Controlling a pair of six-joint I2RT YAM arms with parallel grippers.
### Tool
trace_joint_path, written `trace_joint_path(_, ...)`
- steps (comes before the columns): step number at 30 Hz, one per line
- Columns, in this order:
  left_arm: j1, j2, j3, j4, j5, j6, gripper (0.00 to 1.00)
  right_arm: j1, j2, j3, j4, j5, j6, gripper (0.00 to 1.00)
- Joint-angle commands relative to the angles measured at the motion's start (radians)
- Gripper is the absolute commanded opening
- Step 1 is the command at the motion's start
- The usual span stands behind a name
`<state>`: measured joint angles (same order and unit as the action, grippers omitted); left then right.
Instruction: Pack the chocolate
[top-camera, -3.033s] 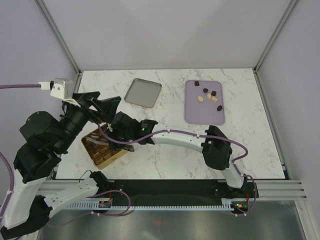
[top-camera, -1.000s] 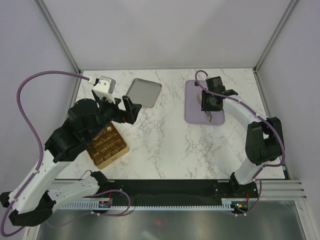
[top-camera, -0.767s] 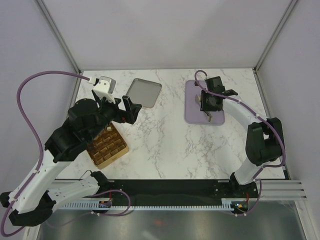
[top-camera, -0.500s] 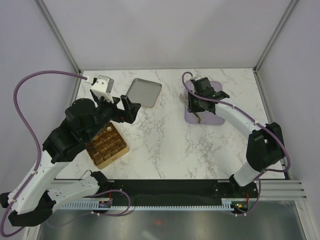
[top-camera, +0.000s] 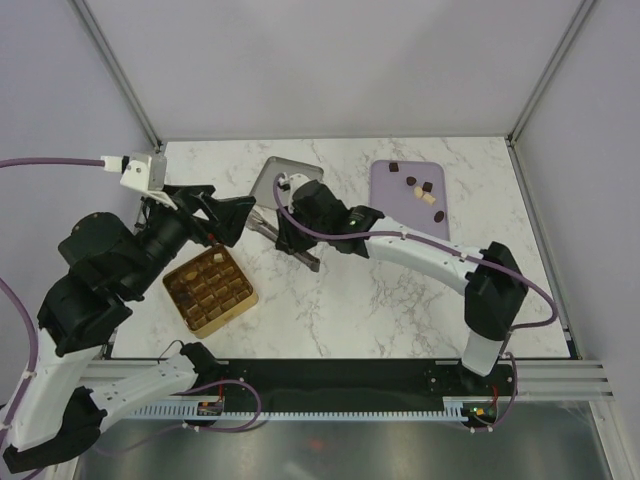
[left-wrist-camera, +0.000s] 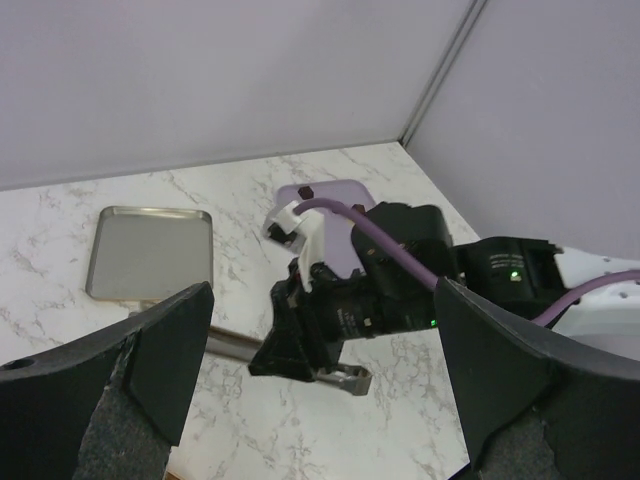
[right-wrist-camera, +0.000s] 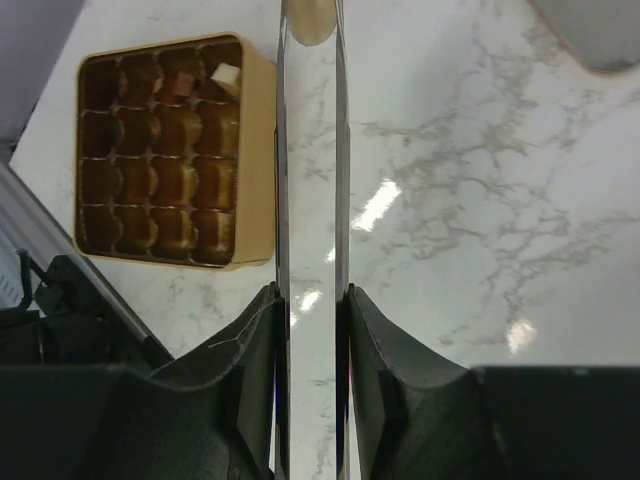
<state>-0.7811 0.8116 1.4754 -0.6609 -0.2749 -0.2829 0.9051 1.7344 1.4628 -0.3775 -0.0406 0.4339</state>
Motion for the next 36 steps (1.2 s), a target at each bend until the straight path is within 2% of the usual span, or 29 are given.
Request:
trace_joint_path(1,0.002,-0.011,0.040,0.000,0.022,-0.032,1.00,0.078,0.082,0.114,0.081,-0.036,0.031,0.29)
trace_joint_path(8,0.000,-0.048,0.039,-0.005,0.011,-0.027,1.00,0.207,0.229,0.263,0.081,-0.053,0.031,0.30)
trace_joint_path(15,0.000,-0.071,0.042,-0.016,-0.009,-0.012,1.00,0.281,0.301,0.306,0.069,-0.068,0.029,0.31)
trace_joint_path(36,0.000,-0.068,0.036,-0.020,-0.001,-0.019,1.00,0.301,0.353,0.321,0.040,-0.054,0.012,0.37)
